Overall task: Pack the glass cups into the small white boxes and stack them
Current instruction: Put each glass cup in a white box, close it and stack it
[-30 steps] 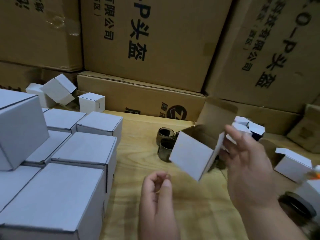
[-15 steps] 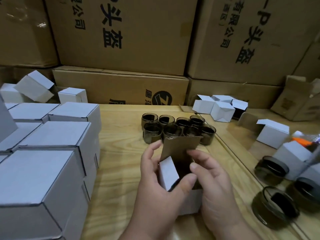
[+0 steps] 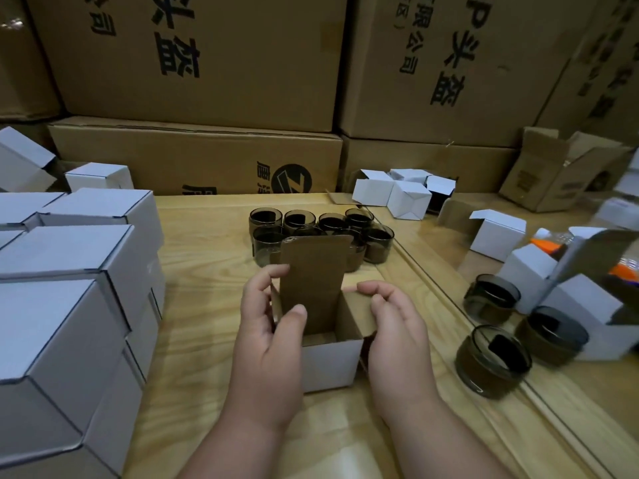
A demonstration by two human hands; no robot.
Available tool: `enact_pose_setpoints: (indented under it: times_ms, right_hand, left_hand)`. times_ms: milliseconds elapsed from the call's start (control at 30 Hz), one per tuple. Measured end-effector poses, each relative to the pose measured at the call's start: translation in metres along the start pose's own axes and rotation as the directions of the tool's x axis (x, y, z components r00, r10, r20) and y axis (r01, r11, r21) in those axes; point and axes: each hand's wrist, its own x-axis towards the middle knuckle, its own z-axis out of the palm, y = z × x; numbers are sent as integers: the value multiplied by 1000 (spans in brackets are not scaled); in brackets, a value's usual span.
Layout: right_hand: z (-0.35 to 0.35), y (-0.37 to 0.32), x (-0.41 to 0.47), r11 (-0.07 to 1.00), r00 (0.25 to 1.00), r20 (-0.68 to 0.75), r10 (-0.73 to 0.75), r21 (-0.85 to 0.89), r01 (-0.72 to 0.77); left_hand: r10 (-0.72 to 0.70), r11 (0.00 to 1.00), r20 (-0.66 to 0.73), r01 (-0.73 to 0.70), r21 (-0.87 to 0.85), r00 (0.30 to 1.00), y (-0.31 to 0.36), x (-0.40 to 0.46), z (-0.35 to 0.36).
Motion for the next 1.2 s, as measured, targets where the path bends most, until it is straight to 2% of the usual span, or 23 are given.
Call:
enact_pose_setpoints:
  times_ms: [67, 133, 200, 233, 267, 300, 333, 400, 467, 633, 733, 800, 900, 1000, 1067, 1133, 1200]
  right_hand:
    - [-6, 2, -8, 1000, 1000, 2, -20, -2, 20]
    - [-16, 2, -16, 984, 987, 5, -160, -79, 160]
    - [-27, -5, -22, 861, 917, -5, -399, -345, 373]
    - [-31, -9, -22, 757, 865, -6, -501, -488, 435]
    - [-33, -12, -21, 672, 830, -25, -558, -599, 435]
    - [-34, -15, -21, 633, 830, -60, -554, -679, 373]
    - [-33, -20, -20, 621, 861, -100, -498, -735, 274]
    - [-35, -22, -18, 608, 939, -141, -313, -789, 85]
    - [-39, -22, -15, 590, 973, -135, -188, -808, 2]
    - [-39, -21, -12, 600, 972, -116, -204, -799, 30]
    - [-35, -17, -11, 655, 972, -39, -233, -745, 127]
    - [-33, -16, -12, 704, 953, 4, -302, -674, 226]
    - [-32, -12, -8, 676, 918, -34, -395, -688, 265]
    - [-37, -4, 1, 625, 975, -9, -224, -769, 136]
    - [-40, 3, 7, 643, 995, 48, -91, -760, 96]
    - [-39, 7, 11, 656, 993, 89, -82, -745, 121]
    - [-37, 8, 15, 695, 994, 60, -96, -711, 110]
  left_hand:
    - [-16, 1000, 4, 16, 6, 1000, -1, 0, 0]
    - [-28, 1000, -8, 28, -1, 1000, -1, 0, 1]
    - [-39, 999, -21, 39, -2, 999, 0, 0, 2]
    - [-45, 999, -28, 45, -3, 999, 1, -1, 3]
    - [-51, 999, -37, 51, -3, 998, 1, -1, 4]
    - [-54, 999, -50, 54, 3, 997, 1, -1, 4]
    - [-50, 999, -63, 51, 15, 997, 2, -1, 4]
    - [-42, 998, -86, 46, 44, 995, 2, -1, 5]
    - [-36, 996, -103, 44, 74, 994, 2, -1, 4]
    - [-15, 993, -155, 33, 115, 988, 1, 0, 4]
    - [-2, 992, -180, 25, 123, 984, 0, 0, 3]
    - [5, 992, -180, 17, 122, 984, -2, 1, 2]
    - [7, 992, -181, 17, 129, 983, -3, 1, 1]
    - [2, 993, -190, 20, 117, 982, -1, 1, 1]
    - [-1, 992, -190, 24, 120, 982, -1, 1, 1]
    - [-1, 992, -186, 24, 124, 982, -3, 1, 1]
    - [1, 991, -187, 23, 129, 982, -3, 1, 0]
